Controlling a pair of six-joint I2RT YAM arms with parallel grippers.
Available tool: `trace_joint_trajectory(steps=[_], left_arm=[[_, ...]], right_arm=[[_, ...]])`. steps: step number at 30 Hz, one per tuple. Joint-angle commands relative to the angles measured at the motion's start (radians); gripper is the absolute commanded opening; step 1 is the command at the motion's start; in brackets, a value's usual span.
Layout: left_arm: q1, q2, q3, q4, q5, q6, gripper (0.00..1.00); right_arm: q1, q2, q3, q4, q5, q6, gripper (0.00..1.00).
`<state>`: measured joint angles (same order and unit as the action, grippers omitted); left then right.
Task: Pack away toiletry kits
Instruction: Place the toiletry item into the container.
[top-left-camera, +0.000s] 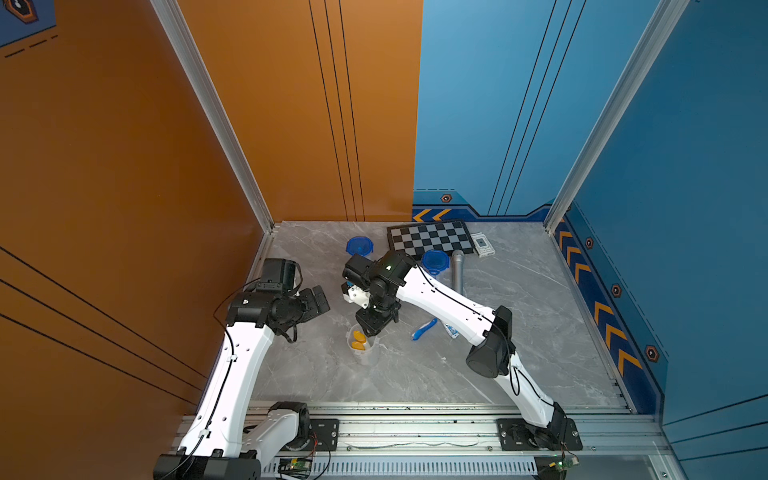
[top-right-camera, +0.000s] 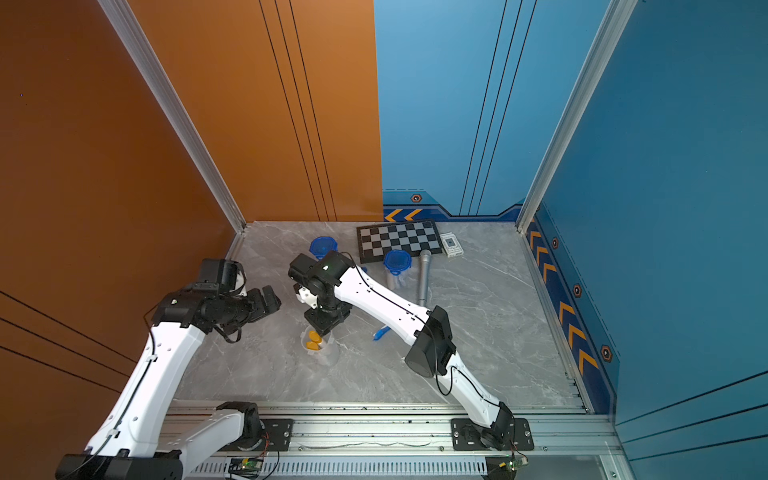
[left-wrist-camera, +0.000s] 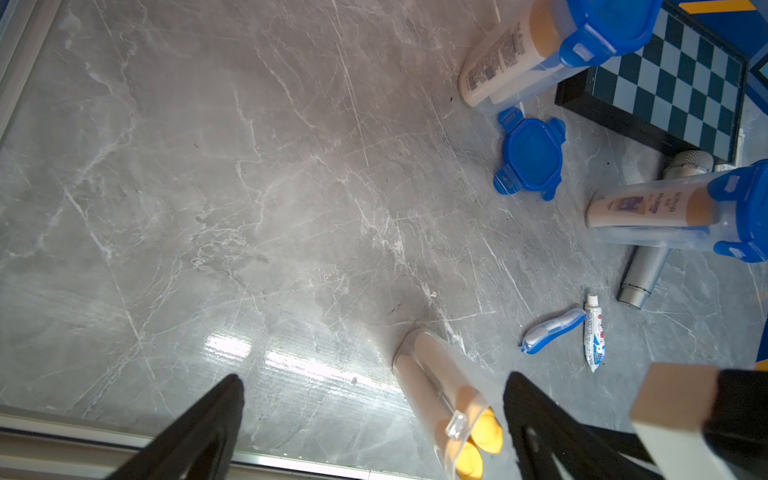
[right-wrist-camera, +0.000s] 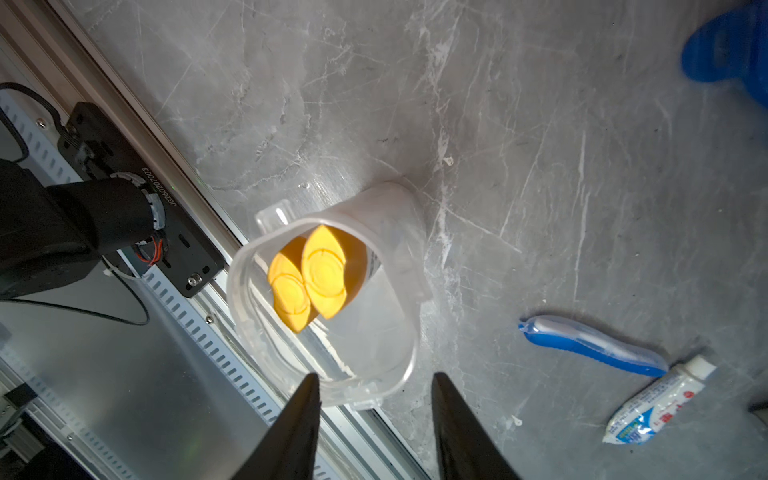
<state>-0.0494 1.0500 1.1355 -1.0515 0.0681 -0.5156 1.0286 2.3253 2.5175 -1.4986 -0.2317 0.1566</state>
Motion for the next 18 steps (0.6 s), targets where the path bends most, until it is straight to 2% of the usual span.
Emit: trace_joint_trajectory(steps=[1, 7, 9, 11, 14, 18], left_arm=[[-0.011, -0.005, -0.017, -0.026, 0.025, 0.010, 0.99], [-0.073, 0.066, 0.020, -0.024, 0.035, 0.052, 0.99], [-0.118, 0.124, 0.060, -0.025, 0.022, 0.064, 0.99], [-0.177, 0.187, 0.110, -0.024, -0.009, 0.081, 0.99], [-0.279, 0.289, 0.202, -0.025, -0.036, 0.120, 0.99], [-0.424, 0.440, 0.359, -0.079, -0.066, 0.195, 0.99]], right_arm=[[0.002, 0.007, 0.023, 0.013, -0.002, 0.005, 0.48], [-0.041, -0.049, -0.012, 0.056, -0.065, 0.065, 0.49], [-0.070, -0.096, -0.038, 0.078, -0.068, 0.089, 0.57], [-0.103, -0.155, -0.081, 0.105, -0.067, 0.117, 0.69], [-0.171, -0.292, -0.241, 0.141, -0.023, 0.163, 0.80], [-0.307, -0.555, -0.636, 0.265, 0.020, 0.259, 0.87]])
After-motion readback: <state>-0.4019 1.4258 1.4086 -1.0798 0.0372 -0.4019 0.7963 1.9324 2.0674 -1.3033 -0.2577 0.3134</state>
